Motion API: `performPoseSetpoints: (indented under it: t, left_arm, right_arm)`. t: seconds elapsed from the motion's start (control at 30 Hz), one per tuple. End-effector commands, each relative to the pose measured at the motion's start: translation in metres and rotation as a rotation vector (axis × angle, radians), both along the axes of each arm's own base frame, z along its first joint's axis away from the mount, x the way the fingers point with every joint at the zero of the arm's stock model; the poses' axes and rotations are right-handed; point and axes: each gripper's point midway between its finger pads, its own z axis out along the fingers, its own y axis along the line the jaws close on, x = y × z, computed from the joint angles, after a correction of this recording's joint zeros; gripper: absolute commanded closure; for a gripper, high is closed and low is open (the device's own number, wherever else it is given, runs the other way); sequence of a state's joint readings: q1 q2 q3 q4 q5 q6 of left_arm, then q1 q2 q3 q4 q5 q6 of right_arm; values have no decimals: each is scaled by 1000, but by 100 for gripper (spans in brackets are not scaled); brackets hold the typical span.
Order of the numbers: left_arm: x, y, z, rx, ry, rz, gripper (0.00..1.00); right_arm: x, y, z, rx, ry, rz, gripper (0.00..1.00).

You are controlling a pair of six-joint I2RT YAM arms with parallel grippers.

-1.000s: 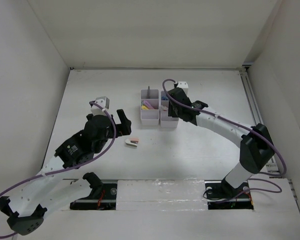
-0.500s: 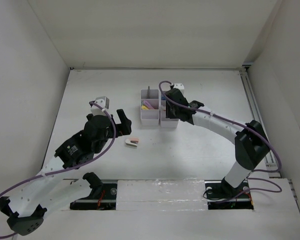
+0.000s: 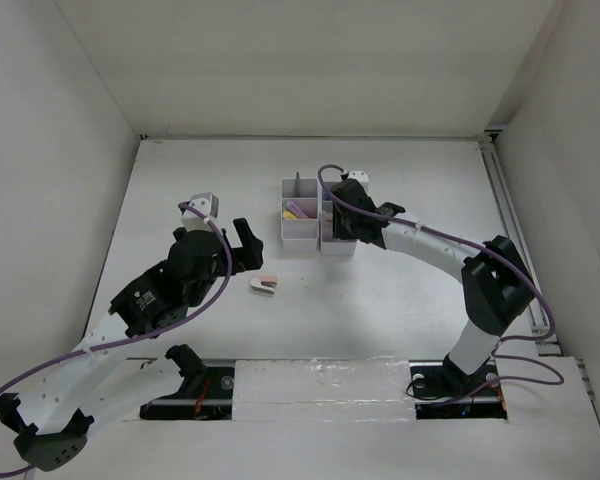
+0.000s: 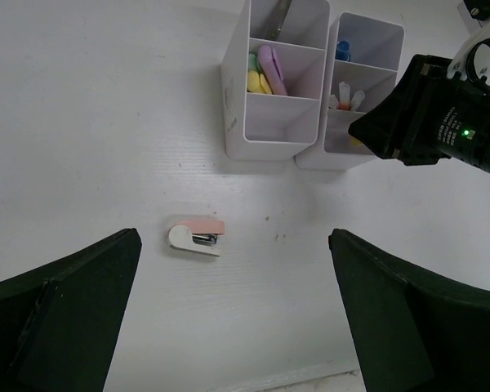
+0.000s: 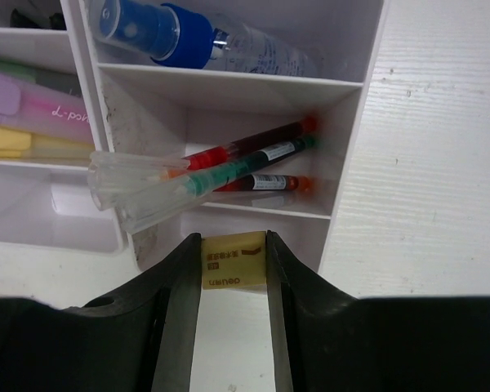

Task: Sort the stationery into containers
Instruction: Place the stationery in the storage box.

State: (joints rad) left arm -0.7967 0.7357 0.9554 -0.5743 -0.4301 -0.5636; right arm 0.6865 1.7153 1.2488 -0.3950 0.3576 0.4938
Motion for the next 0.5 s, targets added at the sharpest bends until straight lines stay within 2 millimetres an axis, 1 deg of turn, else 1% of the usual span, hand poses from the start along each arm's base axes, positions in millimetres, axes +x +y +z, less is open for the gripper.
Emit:
performPoseSetpoints:
  t: [0.0,0.1,0.2,0.37,0.43,0.47]
  left_arm:
    - [1,0,3,-13,-19,-1,0]
    - [1,0,3,-13,-19,-1,0]
    - [0,-2,3,-16,-16,-9,0]
    - [0,-1,3,-8,-18,-13,0]
    - [0,-1,3,-8,-18,-13,0]
    - [0,-1,3,-8,-18,-13,0]
  right_arm:
    - [14,5,10,52,-44,-16,100]
    - [17,5,11,77,-45,-33,100]
    - [17,5,5,78,-36,-39,100]
    - [17,5,5,78,-36,-39,100]
    - [17,5,5,84,-35,-46,94]
    - [17,5,5,84,-35,-46,89]
